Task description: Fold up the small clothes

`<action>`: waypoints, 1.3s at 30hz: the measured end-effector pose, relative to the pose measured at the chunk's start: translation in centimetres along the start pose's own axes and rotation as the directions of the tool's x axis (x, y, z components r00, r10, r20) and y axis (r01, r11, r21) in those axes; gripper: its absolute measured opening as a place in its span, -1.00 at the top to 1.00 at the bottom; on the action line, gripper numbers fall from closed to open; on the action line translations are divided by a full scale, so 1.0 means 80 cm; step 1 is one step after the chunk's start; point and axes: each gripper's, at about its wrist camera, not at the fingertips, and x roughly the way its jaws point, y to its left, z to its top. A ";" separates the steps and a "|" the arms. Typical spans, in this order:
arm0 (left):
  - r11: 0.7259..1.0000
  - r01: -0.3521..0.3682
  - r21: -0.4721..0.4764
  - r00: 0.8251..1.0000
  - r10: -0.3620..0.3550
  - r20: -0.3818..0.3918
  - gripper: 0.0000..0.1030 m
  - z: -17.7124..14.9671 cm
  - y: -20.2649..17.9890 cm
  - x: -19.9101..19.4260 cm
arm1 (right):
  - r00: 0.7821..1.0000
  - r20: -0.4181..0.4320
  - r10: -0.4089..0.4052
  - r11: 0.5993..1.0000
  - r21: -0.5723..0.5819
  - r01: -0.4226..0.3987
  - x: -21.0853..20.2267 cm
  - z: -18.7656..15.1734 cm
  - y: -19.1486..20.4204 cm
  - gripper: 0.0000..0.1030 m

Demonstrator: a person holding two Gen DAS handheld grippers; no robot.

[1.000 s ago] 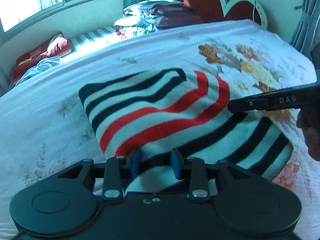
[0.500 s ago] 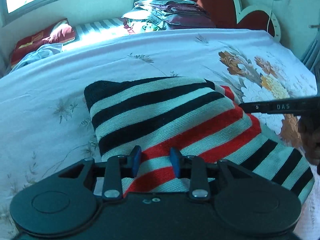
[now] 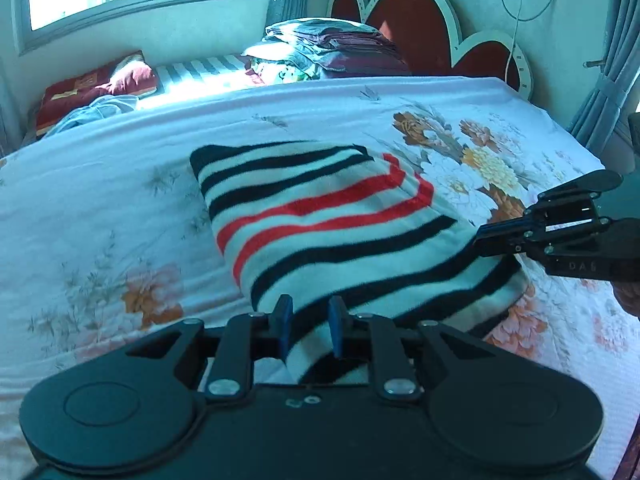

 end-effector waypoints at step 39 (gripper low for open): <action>0.984 -0.160 0.072 0.986 0.156 0.053 -0.37 -0.029 -0.054 0.015 | 0.982 0.067 -0.178 0.970 0.178 0.164 0.005 -0.030 0.003 1.00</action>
